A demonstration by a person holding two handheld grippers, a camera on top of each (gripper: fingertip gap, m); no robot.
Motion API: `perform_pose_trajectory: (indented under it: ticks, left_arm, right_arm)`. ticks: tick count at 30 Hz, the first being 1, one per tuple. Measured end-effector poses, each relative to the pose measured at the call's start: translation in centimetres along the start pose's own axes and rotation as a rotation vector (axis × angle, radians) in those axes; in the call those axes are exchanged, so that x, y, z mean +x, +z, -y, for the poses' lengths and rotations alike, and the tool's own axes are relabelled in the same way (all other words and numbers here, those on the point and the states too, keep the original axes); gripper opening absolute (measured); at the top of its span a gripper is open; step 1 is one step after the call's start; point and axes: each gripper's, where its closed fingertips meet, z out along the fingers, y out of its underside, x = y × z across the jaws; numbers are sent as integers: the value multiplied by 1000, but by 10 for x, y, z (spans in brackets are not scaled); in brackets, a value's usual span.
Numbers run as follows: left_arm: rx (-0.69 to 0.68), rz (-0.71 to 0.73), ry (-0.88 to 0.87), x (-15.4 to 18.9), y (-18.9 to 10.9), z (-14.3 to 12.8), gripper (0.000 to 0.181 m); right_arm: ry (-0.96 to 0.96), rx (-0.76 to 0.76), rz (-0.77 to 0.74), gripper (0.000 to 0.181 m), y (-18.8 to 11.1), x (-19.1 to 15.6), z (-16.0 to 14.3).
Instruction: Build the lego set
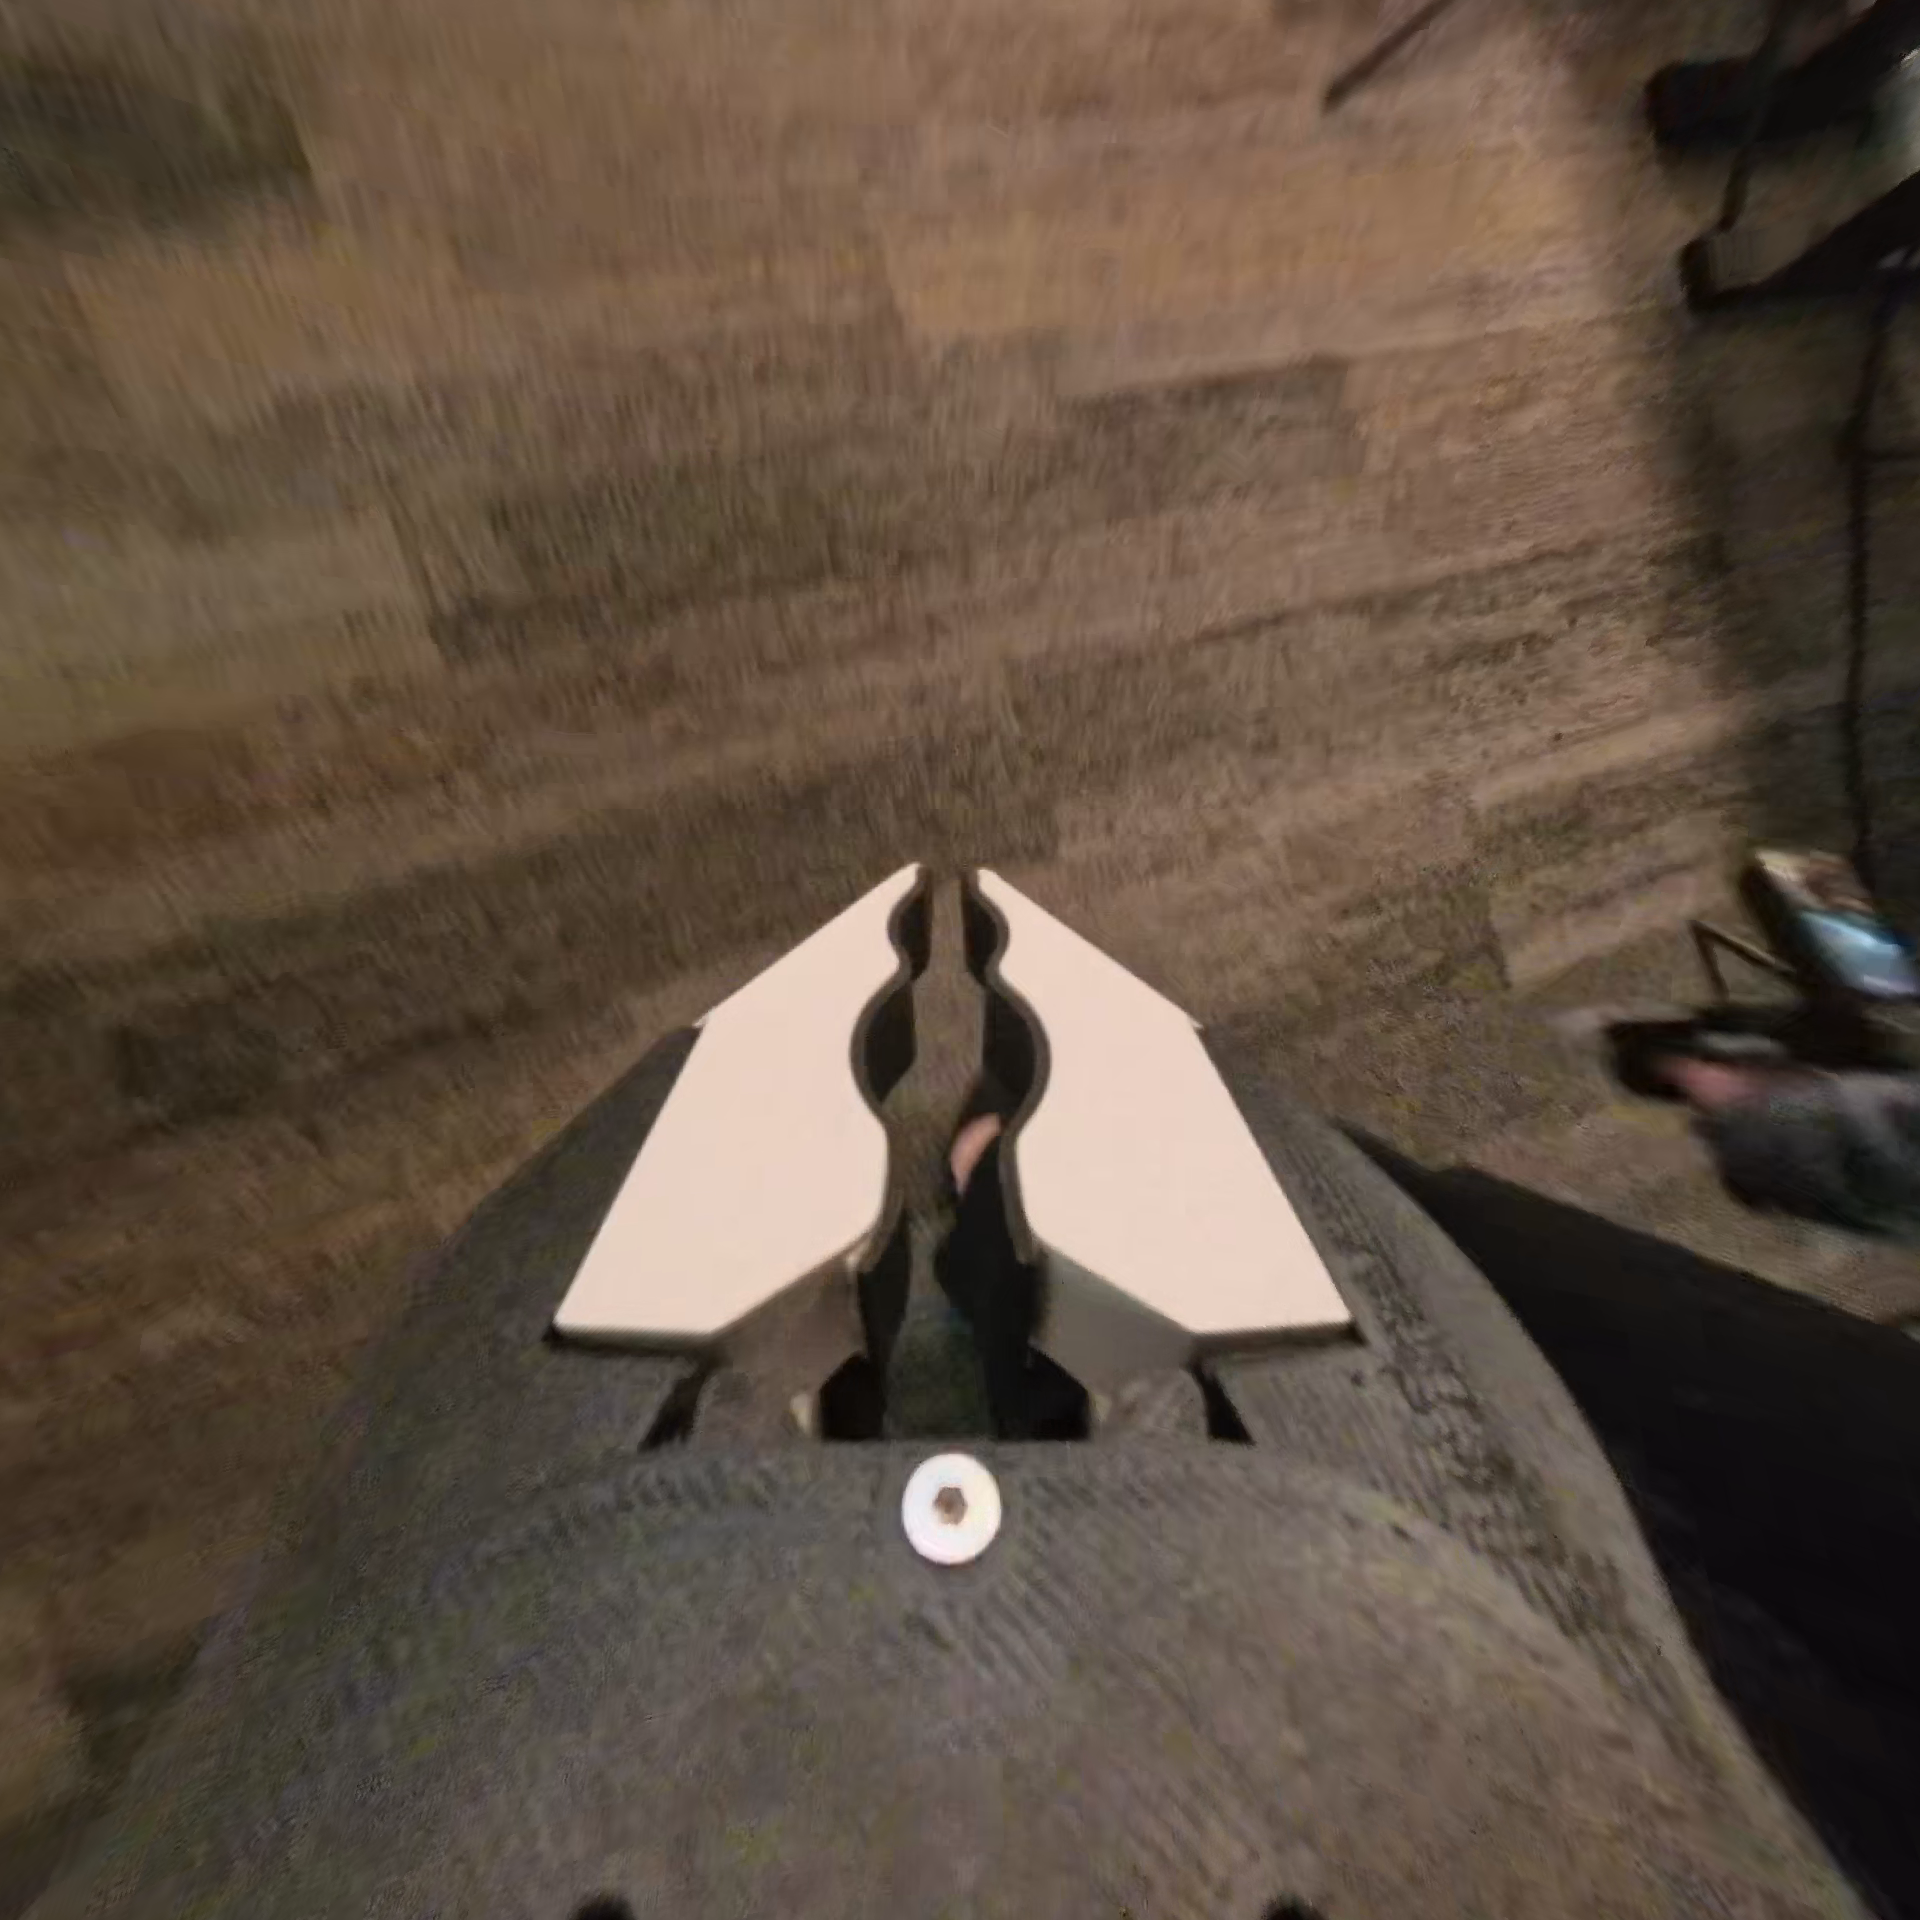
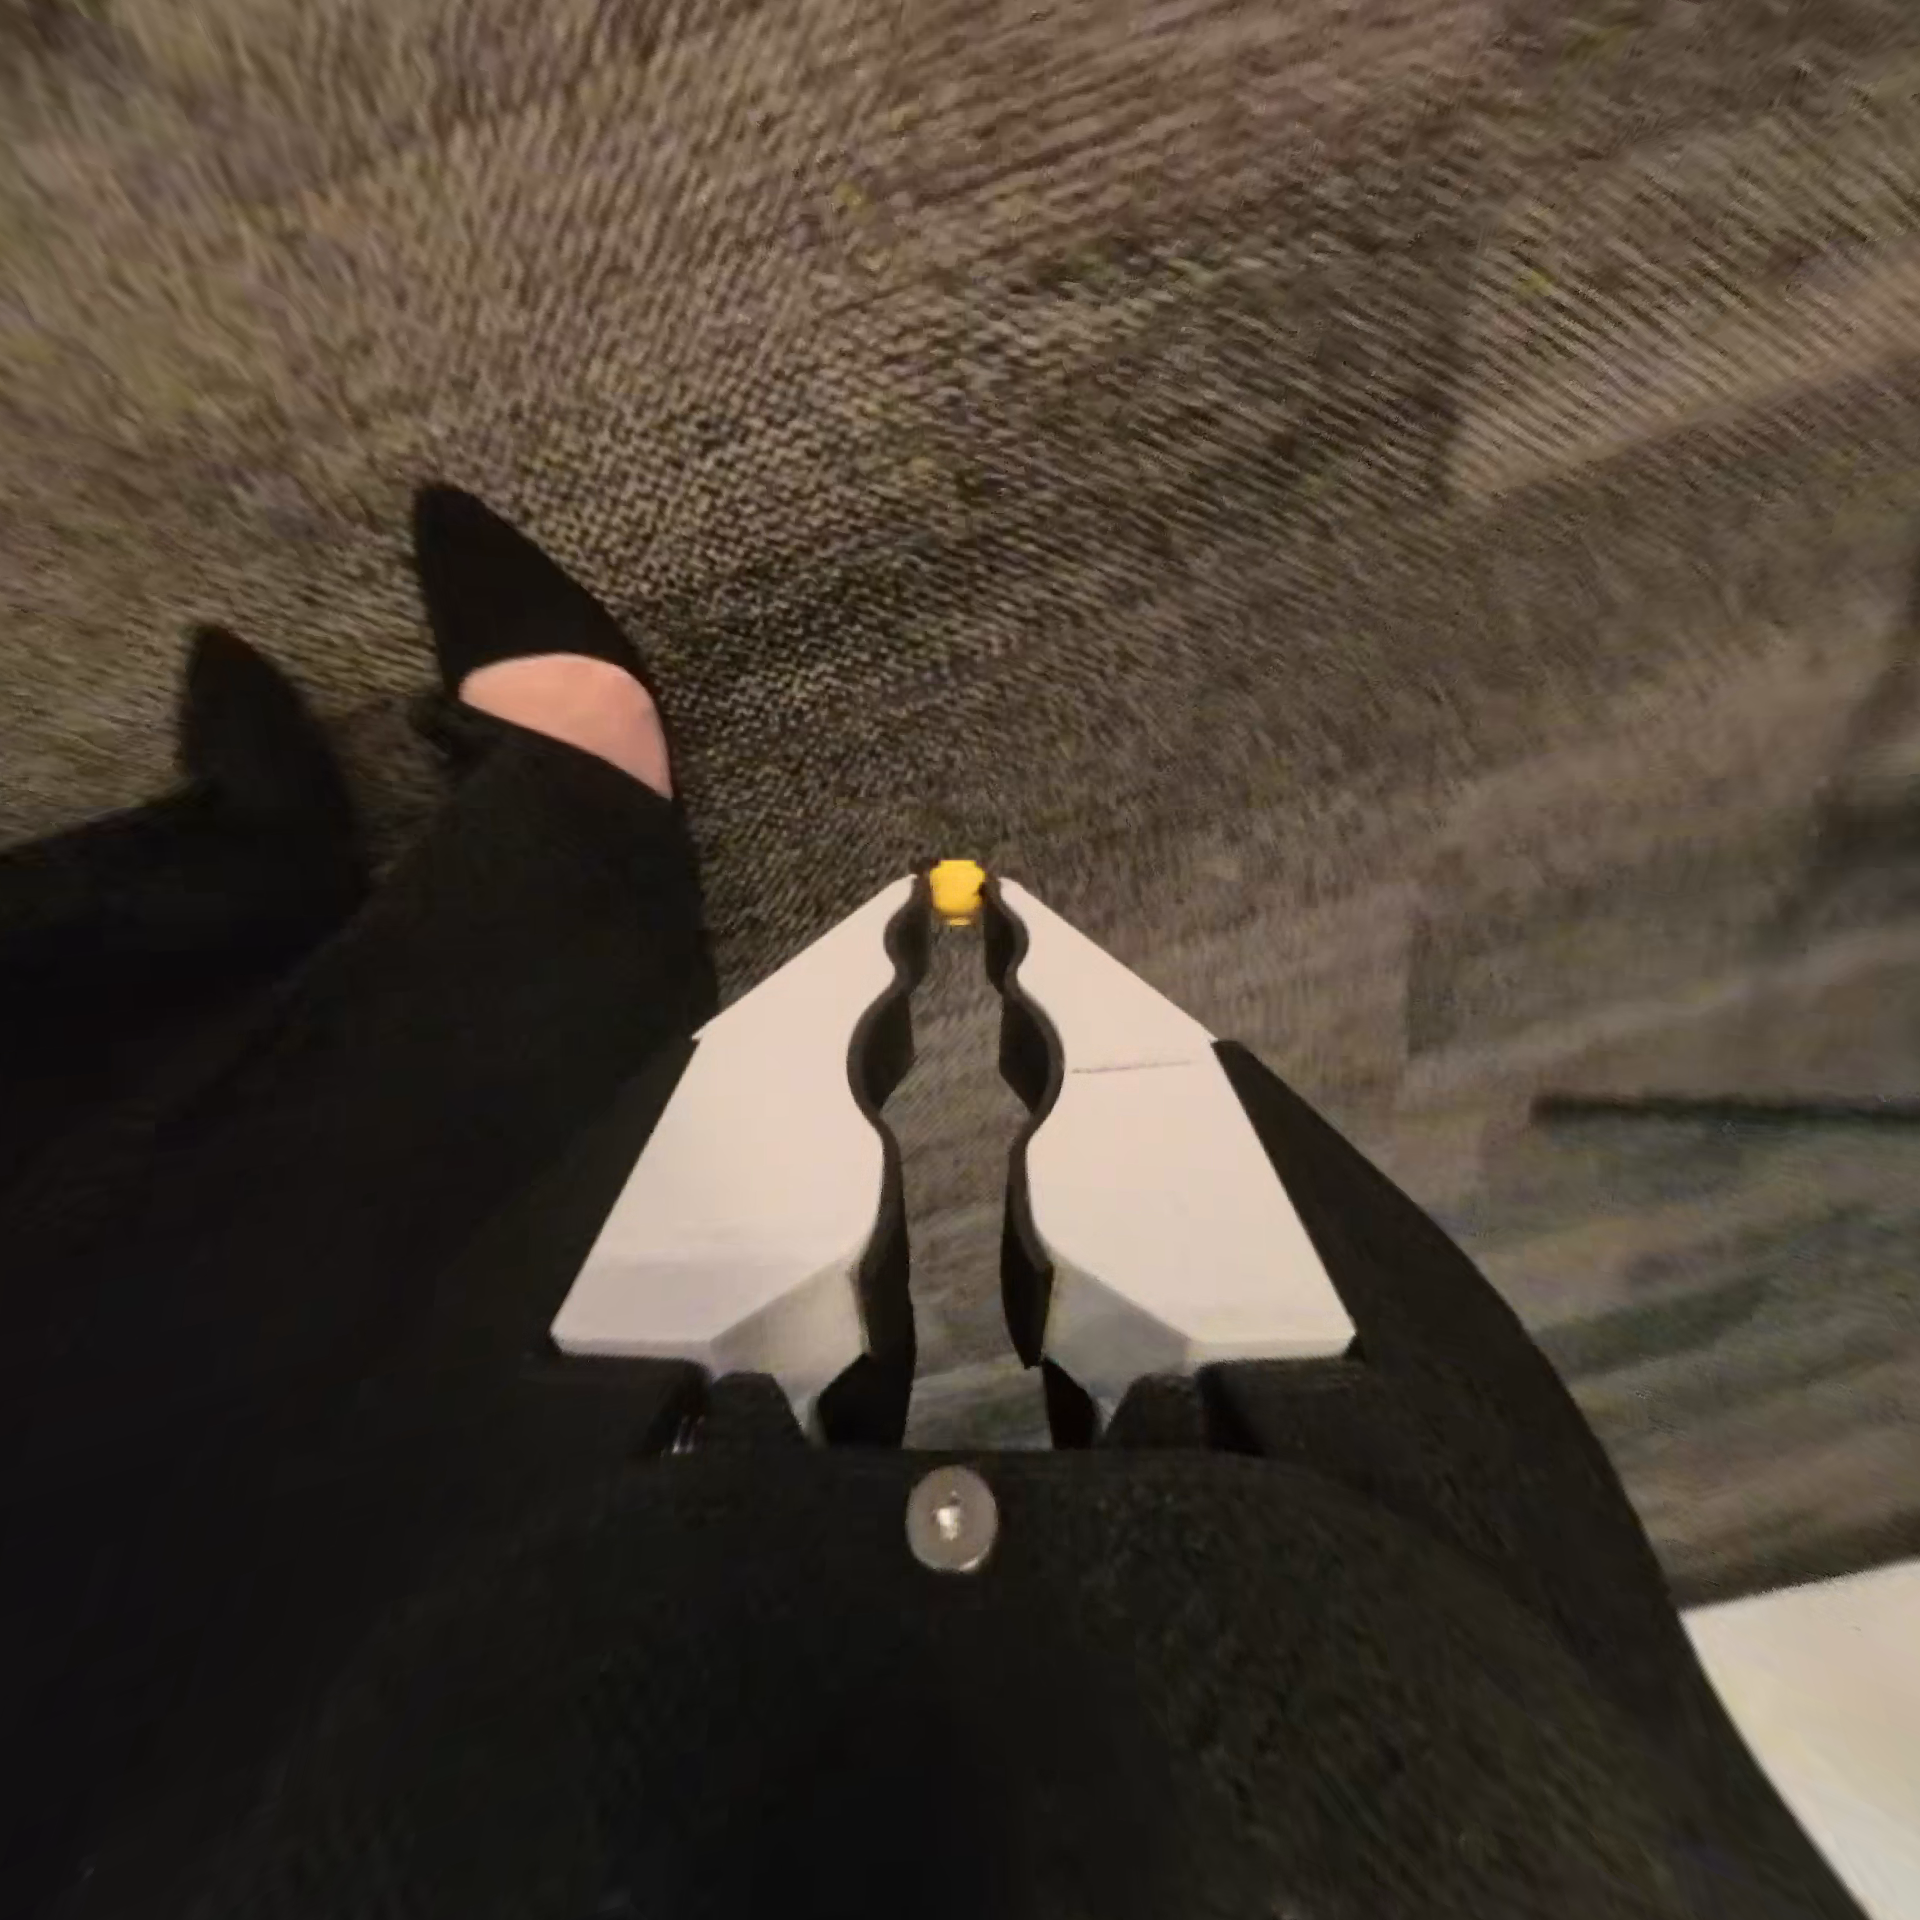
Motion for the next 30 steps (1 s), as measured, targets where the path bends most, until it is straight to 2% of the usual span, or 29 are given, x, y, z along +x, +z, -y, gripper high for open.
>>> perform_pose_trajectory:
  ticks: [2, 4, 6, 9, 12, 14, 18, 20, 23, 25, 28, 30]
  left_arm:
    - [135, 15, 126, 5, -25, 65, 0]
    - [265, -32, 218, 22, -36, 128, 0]
    - [347, -192, 269, 60, -34, 190, 0]
    - [461, -494, 395, 143, -39, 274, 0]
    - [499, -745, 587, 234, -66, 314, 0]
    - [537, -880, 728, 291, -95, 317, 0]
    - [638, -1040, 918, 389, -151, 284, 0]
    - [681, -1159, 936, 439, -187, 249, 0]
    - [680, -1355, 939, 508, -242, 169, 0]
    - [649, -1485, 924, 549, -275, 104, 0]
    - [609, -1640, 987, 611, -318, -2, 0]
    - [586, -1689, 970, 655, -346, -60, 0]
  right_arm:
    - [122, 42, -23, 8, -86, 20, -21]
    - [218, 47, -56, 8, -147, 37, -48]
    - [329, 107, -97, 9, -194, 54, -69]
    - [590, 277, -178, 9, -251, 80, -100]
    - [861, 449, -275, 9, -310, 86, -157]
    - [1026, 563, -368, 9, -346, 84, -207]
    - [1240, 648, -562, 8, -401, 57, -340]
    - [1293, 629, -665, 8, -423, 39, -417]
    - [1392, 584, -813, 8, -454, 6, -532]
    - [1452, 541, -900, 8, -472, -19, -600]
    - [1461, 484, -1029, 8, -494, -43, -684]
    - [1474, 435, -1087, 8, -502, -51, -730]
